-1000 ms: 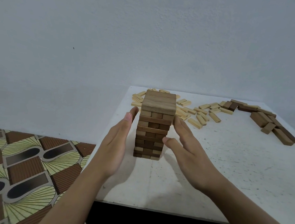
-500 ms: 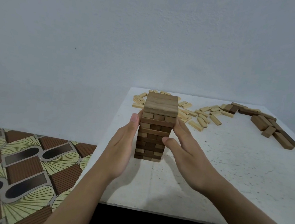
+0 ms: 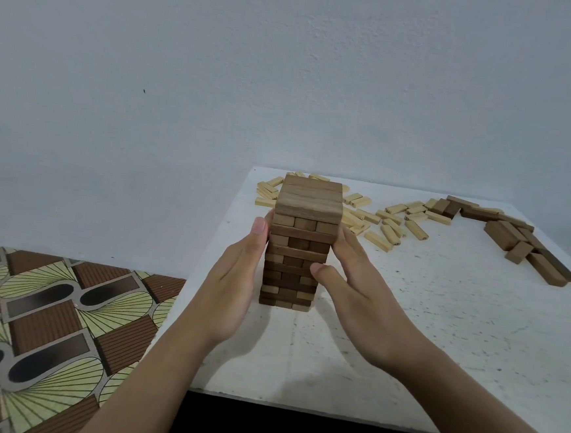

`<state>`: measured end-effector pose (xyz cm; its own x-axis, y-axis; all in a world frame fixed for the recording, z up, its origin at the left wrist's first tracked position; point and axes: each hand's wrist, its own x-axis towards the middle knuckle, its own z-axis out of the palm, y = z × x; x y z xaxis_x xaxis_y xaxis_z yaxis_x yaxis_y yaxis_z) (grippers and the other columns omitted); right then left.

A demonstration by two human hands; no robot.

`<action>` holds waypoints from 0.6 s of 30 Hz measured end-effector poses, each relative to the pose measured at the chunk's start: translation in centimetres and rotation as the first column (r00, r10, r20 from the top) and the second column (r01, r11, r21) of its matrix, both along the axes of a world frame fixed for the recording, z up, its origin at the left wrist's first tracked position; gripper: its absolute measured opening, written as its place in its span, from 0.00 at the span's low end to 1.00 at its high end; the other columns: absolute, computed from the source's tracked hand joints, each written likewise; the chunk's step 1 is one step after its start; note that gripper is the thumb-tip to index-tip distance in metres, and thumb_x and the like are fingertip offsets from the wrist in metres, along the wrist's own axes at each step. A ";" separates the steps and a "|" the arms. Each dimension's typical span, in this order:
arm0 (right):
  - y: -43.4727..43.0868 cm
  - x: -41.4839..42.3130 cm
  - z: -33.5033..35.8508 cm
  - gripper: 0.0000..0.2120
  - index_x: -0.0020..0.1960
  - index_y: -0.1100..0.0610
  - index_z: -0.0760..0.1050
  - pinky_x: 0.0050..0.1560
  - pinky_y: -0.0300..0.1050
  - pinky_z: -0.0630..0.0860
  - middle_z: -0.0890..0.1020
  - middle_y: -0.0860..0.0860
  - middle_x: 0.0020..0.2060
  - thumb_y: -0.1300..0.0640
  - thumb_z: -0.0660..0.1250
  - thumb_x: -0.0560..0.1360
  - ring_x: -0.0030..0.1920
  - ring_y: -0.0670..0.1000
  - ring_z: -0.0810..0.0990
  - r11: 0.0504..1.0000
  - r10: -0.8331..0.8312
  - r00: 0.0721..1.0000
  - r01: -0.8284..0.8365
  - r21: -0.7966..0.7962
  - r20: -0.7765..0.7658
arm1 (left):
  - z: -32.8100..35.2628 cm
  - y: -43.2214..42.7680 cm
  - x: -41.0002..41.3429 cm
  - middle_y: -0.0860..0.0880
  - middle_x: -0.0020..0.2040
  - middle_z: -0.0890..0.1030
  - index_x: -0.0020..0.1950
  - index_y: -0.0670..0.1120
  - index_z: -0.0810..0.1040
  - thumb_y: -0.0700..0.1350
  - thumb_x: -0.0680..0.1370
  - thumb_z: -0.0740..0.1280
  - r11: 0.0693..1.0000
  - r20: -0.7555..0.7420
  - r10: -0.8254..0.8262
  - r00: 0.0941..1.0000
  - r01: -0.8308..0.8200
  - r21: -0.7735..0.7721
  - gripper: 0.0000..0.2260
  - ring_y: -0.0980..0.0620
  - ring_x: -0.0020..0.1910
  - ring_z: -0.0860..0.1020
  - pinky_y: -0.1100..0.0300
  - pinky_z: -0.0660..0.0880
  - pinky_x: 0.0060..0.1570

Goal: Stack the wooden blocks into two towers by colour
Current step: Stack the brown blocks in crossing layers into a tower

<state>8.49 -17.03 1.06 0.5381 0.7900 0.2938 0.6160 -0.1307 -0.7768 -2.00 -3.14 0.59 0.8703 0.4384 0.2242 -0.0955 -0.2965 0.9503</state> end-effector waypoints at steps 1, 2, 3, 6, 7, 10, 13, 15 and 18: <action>0.0 -0.1 0.1 0.24 0.71 0.30 0.56 0.57 0.14 0.53 0.59 0.20 0.65 0.56 0.54 0.85 0.65 0.20 0.55 1.000 0.002 1.000 -0.002 0.000 0.005 | 0.0 0.0 0.0 0.80 0.55 0.76 0.67 0.67 0.72 0.59 0.84 0.42 1.000 0.000 0.000 1.000 0.000 0.005 0.22 0.82 0.60 0.68 0.88 0.58 0.50; 0.1 -0.1 0.1 0.24 0.70 0.28 0.55 0.57 0.13 0.52 0.59 0.20 0.65 0.56 0.54 0.85 0.65 0.20 0.55 1.000 0.000 1.000 0.000 -0.002 0.010 | 0.0 0.0 0.0 0.81 0.53 0.75 0.66 0.68 0.72 0.59 0.84 0.42 1.000 -0.001 0.003 1.000 -0.003 0.010 0.21 0.83 0.59 0.68 0.88 0.58 0.48; 0.1 -0.2 0.2 0.24 0.69 0.27 0.55 0.56 0.13 0.52 0.59 0.20 0.64 0.55 0.54 0.85 0.65 0.19 0.55 1.000 -0.003 1.000 0.003 -0.007 0.012 | 0.1 -0.1 -0.1 0.82 0.51 0.75 0.65 0.68 0.72 0.58 0.84 0.42 1.000 -0.004 0.005 1.000 -0.005 0.015 0.20 0.84 0.57 0.68 0.88 0.58 0.47; 0.0 -0.2 0.2 0.23 0.73 0.30 0.56 0.58 0.15 0.54 0.61 0.23 0.68 0.54 0.54 0.85 0.67 0.21 0.56 1.000 -0.016 1.000 0.016 -0.016 -0.004 | 0.2 -0.1 -0.2 0.81 0.55 0.75 0.68 0.66 0.71 0.57 0.85 0.43 1.000 0.015 0.007 1.000 -0.008 0.019 0.21 0.83 0.59 0.67 0.87 0.59 0.51; -0.2 -0.1 0.2 0.24 0.75 0.32 0.56 0.61 0.18 0.54 0.60 0.24 0.70 0.53 0.54 0.85 0.68 0.22 0.55 1.000 -0.023 1.000 0.023 -0.014 -0.017 | 0.0 0.1 -0.1 0.79 0.60 0.74 0.72 0.64 0.71 0.59 0.84 0.43 1.000 0.033 0.010 0.999 -0.011 0.014 0.22 0.81 0.64 0.66 0.85 0.59 0.56; -0.5 0.1 0.4 0.28 0.80 0.36 0.51 0.73 0.32 0.50 0.54 0.27 0.77 0.46 0.53 0.82 0.74 0.26 0.48 0.999 -0.048 0.997 0.048 -0.006 -0.059 | -0.2 0.6 -0.1 0.71 0.74 0.68 0.79 0.63 0.64 0.63 0.83 0.45 0.999 0.058 0.029 0.998 -0.028 -0.022 0.25 0.73 0.74 0.60 0.68 0.55 0.73; -0.5 0.0 0.9 0.35 0.82 0.38 0.46 0.81 0.45 0.47 0.49 0.29 0.78 0.42 0.53 0.77 0.75 0.28 0.43 0.997 -0.079 0.992 0.079 -0.007 -0.096 | 0.1 0.5 -0.2 0.70 0.76 0.65 0.80 0.61 0.63 0.63 0.83 0.47 0.999 0.084 0.032 0.996 -0.028 -0.044 0.25 0.73 0.75 0.59 0.63 0.53 0.77; -0.5 -0.1 1.2 0.36 0.82 0.37 0.44 0.81 0.47 0.47 0.49 0.28 0.78 0.42 0.54 0.77 0.76 0.28 0.44 0.997 -0.081 0.990 0.083 0.009 -0.111 | 0.4 0.2 -0.2 0.71 0.75 0.65 0.79 0.62 0.62 0.62 0.83 0.47 0.999 0.107 0.025 0.994 -0.020 -0.047 0.24 0.73 0.74 0.59 0.65 0.54 0.76; -0.6 -0.3 1.4 0.38 0.81 0.37 0.40 0.79 0.41 0.46 0.47 0.26 0.77 0.43 0.55 0.76 0.75 0.27 0.44 0.996 -0.079 0.988 0.084 0.029 -0.133 | 0.6 0.1 -0.2 0.72 0.74 0.66 0.79 0.63 0.62 0.63 0.83 0.46 0.999 0.127 0.010 0.992 -0.005 -0.036 0.24 0.74 0.74 0.59 0.68 0.54 0.74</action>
